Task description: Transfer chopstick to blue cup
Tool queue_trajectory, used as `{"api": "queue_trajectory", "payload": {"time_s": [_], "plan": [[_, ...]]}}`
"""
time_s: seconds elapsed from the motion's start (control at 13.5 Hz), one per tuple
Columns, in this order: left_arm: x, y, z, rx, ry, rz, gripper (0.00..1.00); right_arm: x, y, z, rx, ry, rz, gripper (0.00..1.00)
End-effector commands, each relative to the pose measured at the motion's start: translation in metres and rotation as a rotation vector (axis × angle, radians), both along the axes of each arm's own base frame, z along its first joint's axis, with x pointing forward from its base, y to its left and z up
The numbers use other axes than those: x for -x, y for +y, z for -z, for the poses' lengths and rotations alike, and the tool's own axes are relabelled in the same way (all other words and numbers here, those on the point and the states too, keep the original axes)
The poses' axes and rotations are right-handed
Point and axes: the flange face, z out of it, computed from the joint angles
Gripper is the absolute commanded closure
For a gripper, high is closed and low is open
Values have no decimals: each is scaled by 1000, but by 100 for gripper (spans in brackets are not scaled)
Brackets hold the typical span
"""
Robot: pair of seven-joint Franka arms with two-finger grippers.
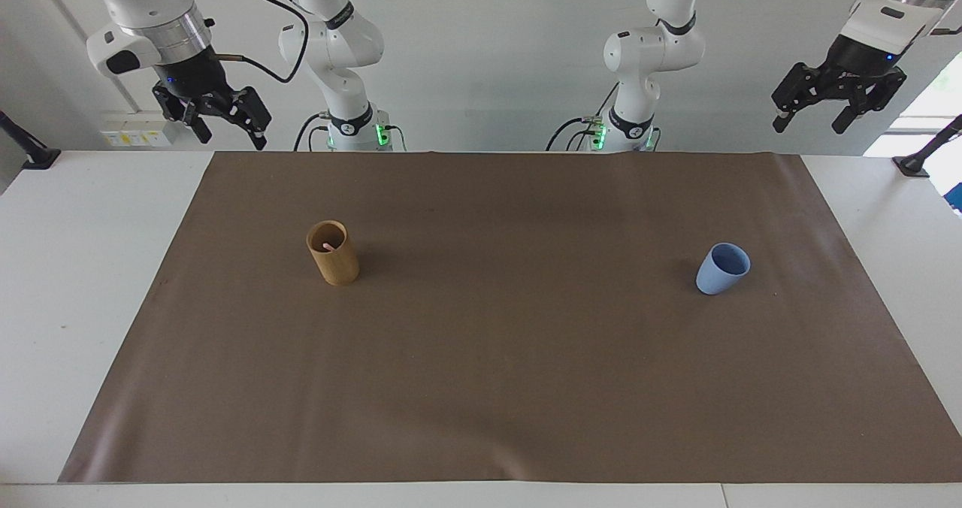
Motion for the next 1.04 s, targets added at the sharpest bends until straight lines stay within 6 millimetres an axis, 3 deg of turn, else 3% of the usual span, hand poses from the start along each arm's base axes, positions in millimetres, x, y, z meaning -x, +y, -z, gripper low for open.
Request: {"api": "queue_trajectory", "payload": {"time_s": [0.0, 0.52, 0.74, 0.89, 0.96], "plan": [[-4, 16, 56, 0, -11, 46, 0, 3, -9, -4, 3, -12, -4, 0], [-21, 17, 171, 16, 33, 43, 0, 3, -6, -3, -2, -14, -10, 0], [-28, 19, 200, 20, 17, 34, 4, 3, -18, -3, 7, -15, 12, 0], [-25, 17, 212, 37, 33, 28, 21, 2, -16, -3, 0, -23, -8, 0], [-24, 16, 214, 47, 31, 21, 33, -1, -5, 1, -1, -34, -29, 0]]}}
